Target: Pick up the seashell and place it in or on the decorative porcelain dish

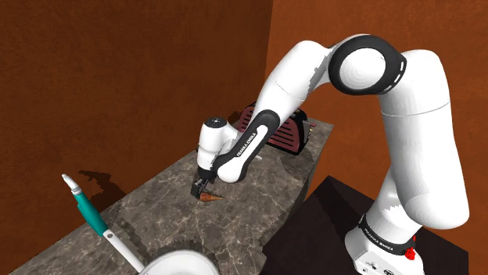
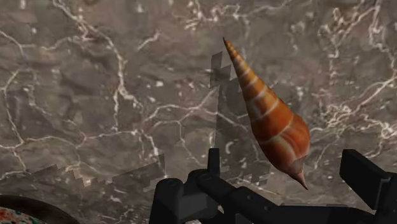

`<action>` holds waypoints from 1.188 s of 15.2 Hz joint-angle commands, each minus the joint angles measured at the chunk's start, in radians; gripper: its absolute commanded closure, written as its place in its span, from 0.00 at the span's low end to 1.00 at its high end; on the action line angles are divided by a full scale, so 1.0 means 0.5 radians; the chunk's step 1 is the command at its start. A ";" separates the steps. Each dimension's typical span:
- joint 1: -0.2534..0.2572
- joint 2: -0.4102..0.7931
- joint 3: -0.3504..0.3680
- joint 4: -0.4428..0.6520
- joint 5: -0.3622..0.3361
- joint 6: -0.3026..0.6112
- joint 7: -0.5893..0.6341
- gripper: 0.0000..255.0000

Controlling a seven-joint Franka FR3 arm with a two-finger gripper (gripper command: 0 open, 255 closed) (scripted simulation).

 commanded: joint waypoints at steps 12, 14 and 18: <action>0.023 0.106 -0.028 0.055 -0.021 0.053 0.015 1.00; 0.023 0.106 -0.028 0.055 -0.021 0.053 0.015 1.00; 0.023 0.106 -0.028 0.055 -0.021 0.053 0.015 1.00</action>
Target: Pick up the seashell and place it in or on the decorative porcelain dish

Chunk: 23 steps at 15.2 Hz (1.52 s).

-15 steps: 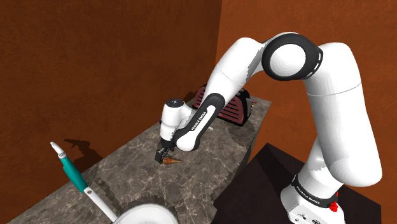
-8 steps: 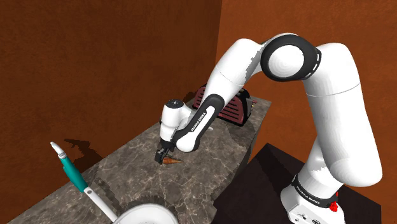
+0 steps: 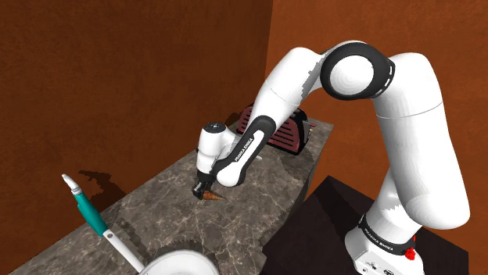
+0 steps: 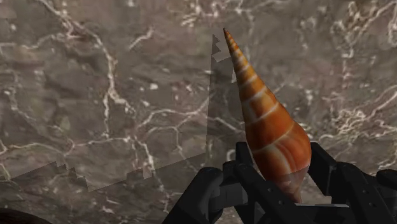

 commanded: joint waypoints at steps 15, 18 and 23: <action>-0.077 -0.308 0.099 -0.057 0.090 -0.253 -0.071 1.00; -0.092 -0.374 0.119 -0.060 0.115 -0.316 -0.090 1.00; -0.114 -0.480 0.148 -0.055 0.158 -0.424 -0.121 1.00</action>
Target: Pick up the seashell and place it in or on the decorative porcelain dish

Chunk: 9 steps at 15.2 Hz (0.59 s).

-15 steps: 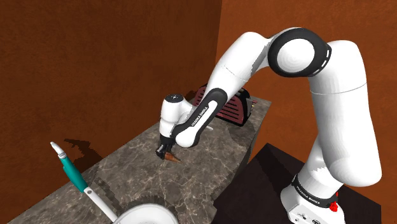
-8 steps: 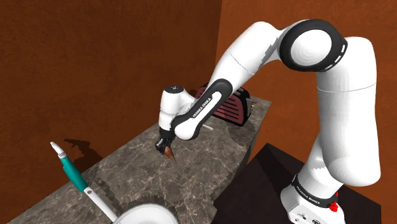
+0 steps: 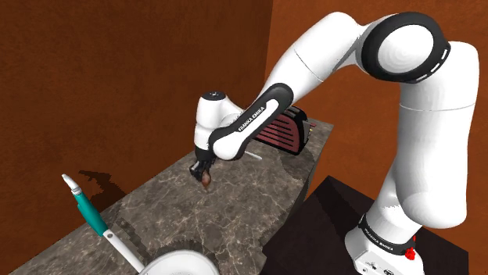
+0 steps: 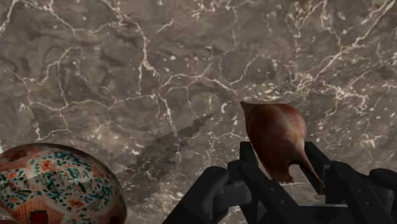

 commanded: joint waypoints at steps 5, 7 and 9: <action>-0.109 0.017 -0.002 0.134 0.061 -0.116 -0.170 1.00; -0.171 0.073 -0.012 0.228 0.081 -0.155 -0.265 1.00; -0.230 0.134 -0.022 0.333 0.099 -0.199 -0.354 1.00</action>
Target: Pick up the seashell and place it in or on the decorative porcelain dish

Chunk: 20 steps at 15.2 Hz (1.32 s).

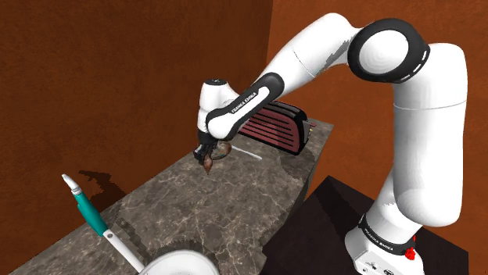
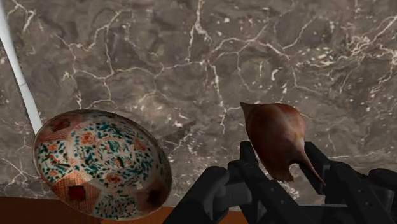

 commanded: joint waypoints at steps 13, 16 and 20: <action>-0.343 0.588 -0.060 1.040 0.082 -0.468 -0.533 1.00; -0.387 0.757 -0.070 1.343 0.087 -0.606 -0.612 1.00; -0.385 0.813 -0.075 1.327 0.083 -0.534 -0.613 1.00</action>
